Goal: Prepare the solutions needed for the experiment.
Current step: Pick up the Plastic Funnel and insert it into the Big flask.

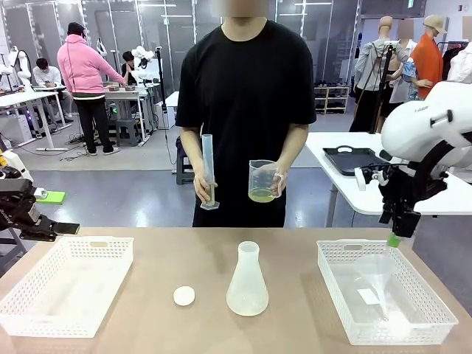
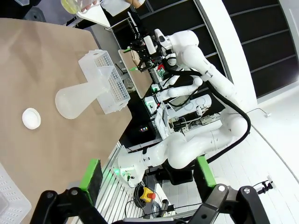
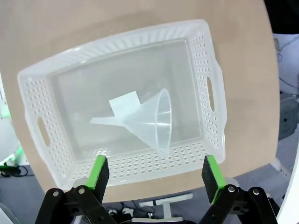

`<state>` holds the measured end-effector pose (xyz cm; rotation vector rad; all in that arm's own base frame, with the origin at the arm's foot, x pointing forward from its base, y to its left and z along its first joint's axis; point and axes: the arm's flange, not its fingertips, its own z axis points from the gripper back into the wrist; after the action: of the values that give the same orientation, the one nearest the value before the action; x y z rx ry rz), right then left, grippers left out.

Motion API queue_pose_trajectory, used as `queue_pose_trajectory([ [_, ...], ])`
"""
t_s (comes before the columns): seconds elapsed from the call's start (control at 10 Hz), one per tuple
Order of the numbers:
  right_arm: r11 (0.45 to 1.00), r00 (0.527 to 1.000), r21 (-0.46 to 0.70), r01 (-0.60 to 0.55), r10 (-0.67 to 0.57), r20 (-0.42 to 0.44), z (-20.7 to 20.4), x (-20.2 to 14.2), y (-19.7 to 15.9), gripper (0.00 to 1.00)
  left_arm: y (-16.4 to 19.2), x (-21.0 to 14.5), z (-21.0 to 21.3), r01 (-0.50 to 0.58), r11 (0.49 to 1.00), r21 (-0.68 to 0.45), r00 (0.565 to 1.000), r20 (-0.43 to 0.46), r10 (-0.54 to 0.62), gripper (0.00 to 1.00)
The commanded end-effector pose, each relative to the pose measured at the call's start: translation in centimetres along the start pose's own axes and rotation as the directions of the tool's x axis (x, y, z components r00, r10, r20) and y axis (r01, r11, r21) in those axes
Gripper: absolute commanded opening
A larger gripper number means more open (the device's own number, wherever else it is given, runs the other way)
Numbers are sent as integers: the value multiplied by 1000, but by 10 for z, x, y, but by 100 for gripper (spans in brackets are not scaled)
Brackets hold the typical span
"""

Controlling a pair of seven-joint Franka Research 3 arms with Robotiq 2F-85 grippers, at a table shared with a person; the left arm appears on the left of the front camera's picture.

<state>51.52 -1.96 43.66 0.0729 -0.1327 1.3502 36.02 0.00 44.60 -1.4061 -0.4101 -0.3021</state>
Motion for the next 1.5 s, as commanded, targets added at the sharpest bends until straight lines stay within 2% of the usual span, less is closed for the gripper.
queue_pose_trajectory([
  [0.0, 996, 998, 79, -43, 47, -40, -10, -4, -24, 100, 0, 2, -2, 10, 1000, -22, 1000, 10, -10, 100],
  [0.6, 969, 997, 240, -61, 71, -36, -63, -6, -51, 100, 0, 2, -2, 10, 1000, -22, 1000, 10, -10, 100],
  [1.4, 900, 992, 418, -125, 125, 27, -92, -10, -54, 100, 0, 2, -2, 10, 1000, -22, 1000, 10, -10, 100],
])
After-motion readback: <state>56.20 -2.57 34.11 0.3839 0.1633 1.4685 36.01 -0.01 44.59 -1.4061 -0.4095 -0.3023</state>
